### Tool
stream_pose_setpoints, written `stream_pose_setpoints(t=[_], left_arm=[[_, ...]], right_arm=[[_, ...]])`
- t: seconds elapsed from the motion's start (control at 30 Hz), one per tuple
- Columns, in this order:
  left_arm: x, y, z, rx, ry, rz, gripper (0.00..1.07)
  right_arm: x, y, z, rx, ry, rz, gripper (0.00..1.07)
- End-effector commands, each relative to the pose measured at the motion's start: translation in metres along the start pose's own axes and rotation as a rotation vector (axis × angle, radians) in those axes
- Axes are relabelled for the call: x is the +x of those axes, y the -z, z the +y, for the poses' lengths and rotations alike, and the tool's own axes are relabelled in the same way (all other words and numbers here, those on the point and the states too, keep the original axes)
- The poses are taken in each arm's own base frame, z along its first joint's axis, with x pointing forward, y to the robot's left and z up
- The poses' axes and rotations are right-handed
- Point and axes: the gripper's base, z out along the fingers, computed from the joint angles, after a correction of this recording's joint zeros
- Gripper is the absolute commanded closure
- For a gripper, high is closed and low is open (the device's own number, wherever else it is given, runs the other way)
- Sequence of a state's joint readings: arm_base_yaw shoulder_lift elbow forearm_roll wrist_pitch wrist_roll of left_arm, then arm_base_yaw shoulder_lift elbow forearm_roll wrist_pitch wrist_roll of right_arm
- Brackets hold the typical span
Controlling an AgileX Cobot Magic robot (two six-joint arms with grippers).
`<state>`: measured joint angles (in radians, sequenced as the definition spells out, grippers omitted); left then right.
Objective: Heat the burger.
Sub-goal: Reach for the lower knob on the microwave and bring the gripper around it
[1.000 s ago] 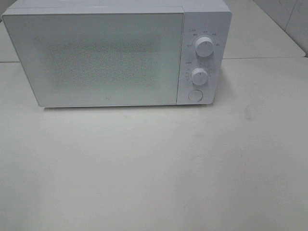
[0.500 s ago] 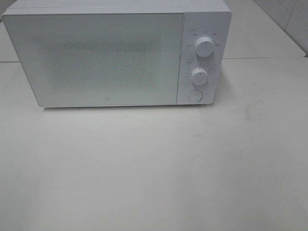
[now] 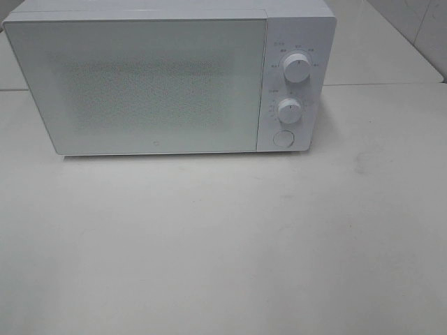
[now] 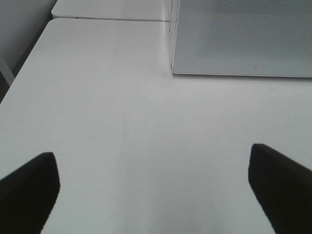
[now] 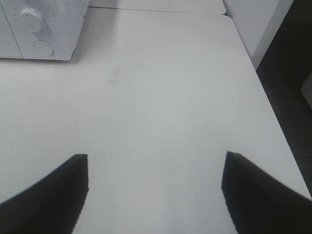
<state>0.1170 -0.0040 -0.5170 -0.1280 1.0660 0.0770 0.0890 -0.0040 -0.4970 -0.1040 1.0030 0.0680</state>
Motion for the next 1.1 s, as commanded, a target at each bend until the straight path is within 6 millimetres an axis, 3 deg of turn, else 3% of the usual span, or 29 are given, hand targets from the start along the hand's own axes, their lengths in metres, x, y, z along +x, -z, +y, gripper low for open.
stream_pose_setpoints(t=[0.03,0.2,0.43,0.67,1.1], left_arm=[[0.002,0.003,-0.001,-0.002,0.004,-0.022,0.09],[0.002,0.003,-0.001,-0.002,0.004,-0.022,0.09],[0.002,0.003,-0.001,-0.002,0.004,-0.022,0.09],[0.002,0.003,-0.001,-0.002,0.004,-0.022,0.09],[0.002,0.003,-0.001,-0.002,0.004,-0.022,0.09]], right_arm=[[-0.002,0.006,0.001,-0.016,-0.026,-0.052,0.32],[-0.018,0.007,0.002,-0.025,-0.027,-0.069,0.32],[-0.041,-0.011,0.006,-0.041,-0.027,-0.101,0.32],[-0.061,-0.036,0.009,-0.046,-0.019,-0.086,0.32],[-0.074,-0.092,0.016,-0.062,-0.009,-0.066,0.32]])
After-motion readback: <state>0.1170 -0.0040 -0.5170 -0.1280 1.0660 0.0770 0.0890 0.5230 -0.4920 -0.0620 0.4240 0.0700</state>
